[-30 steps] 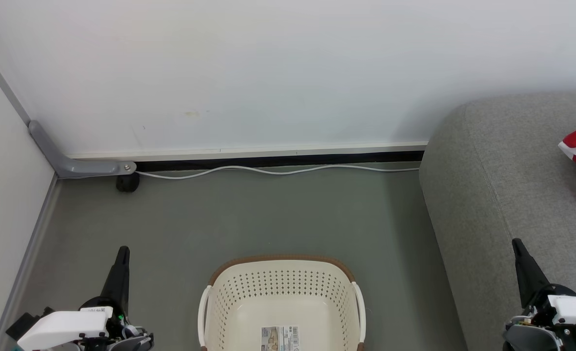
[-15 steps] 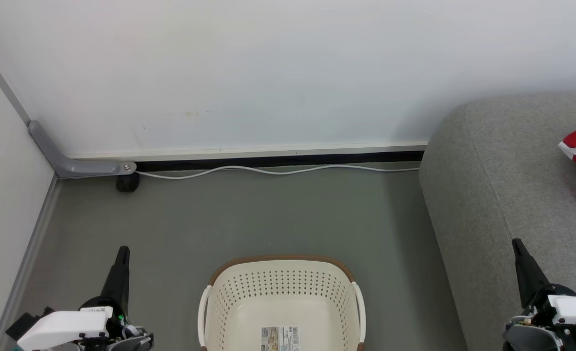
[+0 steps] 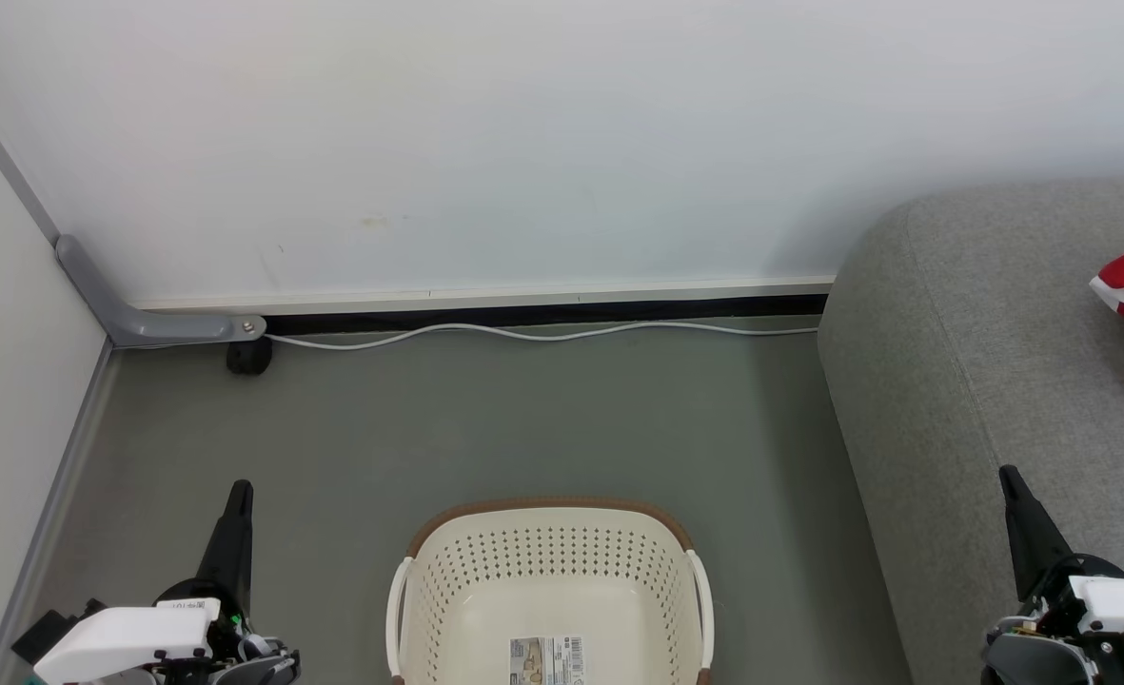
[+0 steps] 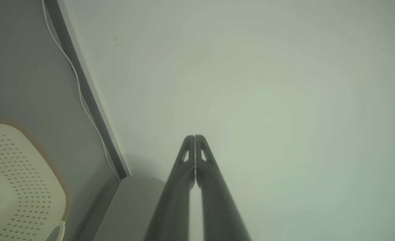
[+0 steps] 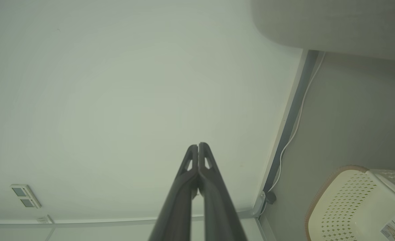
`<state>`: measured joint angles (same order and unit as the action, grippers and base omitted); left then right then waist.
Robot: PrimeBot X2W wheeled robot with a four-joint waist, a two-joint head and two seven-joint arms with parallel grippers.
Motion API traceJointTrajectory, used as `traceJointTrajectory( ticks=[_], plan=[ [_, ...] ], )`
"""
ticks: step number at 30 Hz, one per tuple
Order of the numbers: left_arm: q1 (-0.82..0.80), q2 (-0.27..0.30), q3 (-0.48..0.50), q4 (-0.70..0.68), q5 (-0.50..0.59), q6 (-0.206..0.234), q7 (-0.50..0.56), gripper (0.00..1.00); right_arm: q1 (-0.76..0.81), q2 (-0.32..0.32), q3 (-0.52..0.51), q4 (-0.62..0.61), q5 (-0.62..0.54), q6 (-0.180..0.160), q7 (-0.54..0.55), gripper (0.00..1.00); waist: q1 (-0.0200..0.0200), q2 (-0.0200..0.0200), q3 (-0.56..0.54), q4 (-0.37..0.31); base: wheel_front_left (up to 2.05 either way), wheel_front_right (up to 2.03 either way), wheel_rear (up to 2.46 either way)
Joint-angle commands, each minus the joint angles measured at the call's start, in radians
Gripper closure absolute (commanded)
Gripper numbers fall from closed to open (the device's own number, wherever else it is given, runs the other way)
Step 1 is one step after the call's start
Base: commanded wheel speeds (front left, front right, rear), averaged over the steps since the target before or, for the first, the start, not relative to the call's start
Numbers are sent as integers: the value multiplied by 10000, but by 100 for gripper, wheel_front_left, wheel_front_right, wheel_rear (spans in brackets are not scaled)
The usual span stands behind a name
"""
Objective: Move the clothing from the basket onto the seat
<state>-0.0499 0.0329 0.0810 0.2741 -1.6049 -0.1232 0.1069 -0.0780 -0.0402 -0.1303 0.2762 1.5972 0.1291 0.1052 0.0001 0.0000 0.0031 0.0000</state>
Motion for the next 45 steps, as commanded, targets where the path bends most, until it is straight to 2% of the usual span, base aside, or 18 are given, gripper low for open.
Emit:
traceJointTrajectory(
  ticks=[1,45],
  plan=[
    [-581,173,327,-289,-39,-75,62,100,-299,-100,165,-315,115,16,80,100,0,0,0,0,0,0,0],
    [-581,173,326,-290,-39,-75,62,100,-299,-100,166,-315,115,16,80,100,0,0,0,0,0,0,0]
  ],
)
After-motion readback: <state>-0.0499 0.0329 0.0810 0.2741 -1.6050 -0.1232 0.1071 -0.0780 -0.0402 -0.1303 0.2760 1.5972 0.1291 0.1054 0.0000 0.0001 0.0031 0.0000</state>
